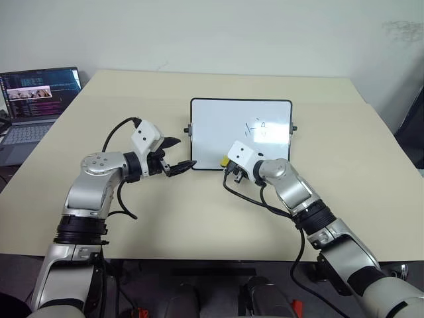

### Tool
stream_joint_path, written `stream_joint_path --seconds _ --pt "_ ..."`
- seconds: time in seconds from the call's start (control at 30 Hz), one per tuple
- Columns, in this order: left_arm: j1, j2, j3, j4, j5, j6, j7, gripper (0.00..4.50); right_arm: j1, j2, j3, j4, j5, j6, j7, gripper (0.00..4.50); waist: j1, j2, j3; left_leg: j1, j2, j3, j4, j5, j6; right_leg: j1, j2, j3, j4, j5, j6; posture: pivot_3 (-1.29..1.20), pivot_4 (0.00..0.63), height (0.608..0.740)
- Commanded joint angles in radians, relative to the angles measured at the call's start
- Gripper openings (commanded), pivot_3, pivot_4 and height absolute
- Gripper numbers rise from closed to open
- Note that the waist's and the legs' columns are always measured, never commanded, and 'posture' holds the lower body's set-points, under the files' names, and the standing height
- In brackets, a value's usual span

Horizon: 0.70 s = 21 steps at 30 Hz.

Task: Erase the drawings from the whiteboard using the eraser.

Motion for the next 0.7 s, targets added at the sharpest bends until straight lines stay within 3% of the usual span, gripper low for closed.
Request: stream_joint_path --seconds 0.03,0.1,0.2,0.33,0.53,0.7 --pt "-0.028 -0.003 0.0 -0.009 0.002 -0.023 -0.008 4.5 -0.026 -0.047 -0.084 0.106 -0.025 0.046 -0.095 0.98 0.001 0.0 0.0 0.0 0.0 0.0 0.0 0.0 0.0 0.0 0.0 0.0 0.0 0.0 0.0 0.0 0.15 0.74" --pt "-0.035 -0.004 0.002 -0.01 -0.002 -0.024 -0.012 4.5 -0.027 -0.067 -0.097 0.044 -0.009 0.064 -0.054 0.98 0.007 0.0 0.001 0.0 0.0 -0.001 0.001 0.0 0.0 -0.002 0.0 0.0 0.0 0.0 0.0 0.0 0.15 0.74" --pt "-0.064 0.004 0.02 -0.023 -0.019 -0.017 -0.021 4.5 -0.028 -0.12 -0.153 -0.228 0.068 0.184 0.062 0.98 0.022 0.001 0.006 -0.002 -0.001 -0.002 0.002 0.0 0.0 -0.002 -0.001 -0.001 -0.001 0.0 0.0 0.0 0.15 0.74" --pt "-0.089 0.01 0.03 -0.03 -0.03 -0.013 -0.032 4.5 -0.042 -0.164 -0.211 -0.482 0.163 0.297 0.139 0.98 0.026 0.003 0.007 -0.023 -0.001 -0.003 0.001 0.0 0.0 -0.019 -0.001 -0.003 0.001 0.003 -0.004 0.0 0.15 0.74" --pt "-0.113 -0.013 0.007 -0.025 -0.027 -0.016 -0.039 4.5 -0.094 -0.188 -0.266 -0.579 0.24 0.352 0.155 0.98 0.019 0.003 0.007 -0.035 0.001 -0.005 -0.01 -0.001 -0.002 -0.036 0.0 -0.007 0.0 -0.003 -0.012 0.0 0.15 0.74" --pt "-0.14 -0.03 -0.005 -0.009 -0.018 -0.022 -0.052 4.5 -0.145 -0.186 -0.297 -0.5 0.211 0.331 0.043 0.98 0.022 0.003 0.008 -0.035 0.0 -0.004 -0.014 -0.001 -0.002 -0.037 -0.002 -0.009 0.0 -0.005 -0.013 0.0 0.15 0.74"
